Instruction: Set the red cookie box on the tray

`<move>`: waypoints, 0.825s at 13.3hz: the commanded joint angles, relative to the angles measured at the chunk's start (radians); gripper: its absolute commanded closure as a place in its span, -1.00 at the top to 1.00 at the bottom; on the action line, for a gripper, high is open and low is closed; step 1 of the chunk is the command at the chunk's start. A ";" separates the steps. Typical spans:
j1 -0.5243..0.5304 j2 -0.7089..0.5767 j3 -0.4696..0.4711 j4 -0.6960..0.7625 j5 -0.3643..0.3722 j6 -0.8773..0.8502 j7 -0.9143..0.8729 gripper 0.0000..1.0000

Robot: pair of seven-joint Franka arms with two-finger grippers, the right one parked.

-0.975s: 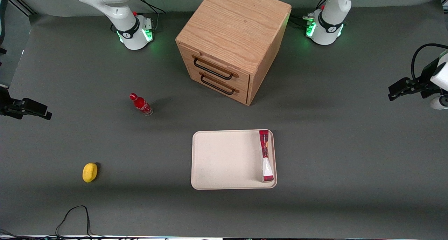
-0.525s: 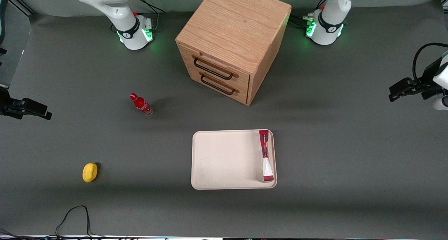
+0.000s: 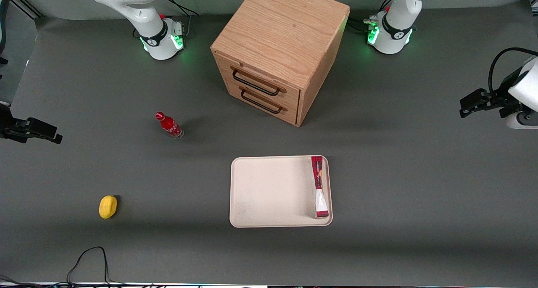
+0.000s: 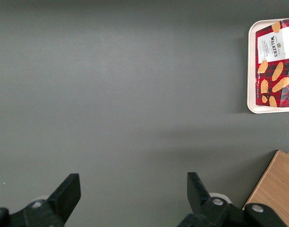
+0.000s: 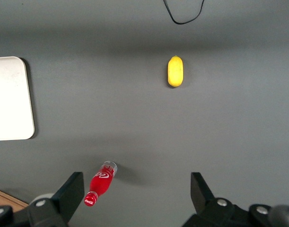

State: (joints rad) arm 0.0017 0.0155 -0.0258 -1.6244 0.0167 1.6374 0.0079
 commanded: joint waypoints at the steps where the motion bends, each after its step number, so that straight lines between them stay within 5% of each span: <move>1: -0.002 0.006 0.006 0.026 -0.014 -0.028 0.023 1.00; 11: -0.002 0.000 0.006 0.024 -0.037 -0.064 0.063 1.00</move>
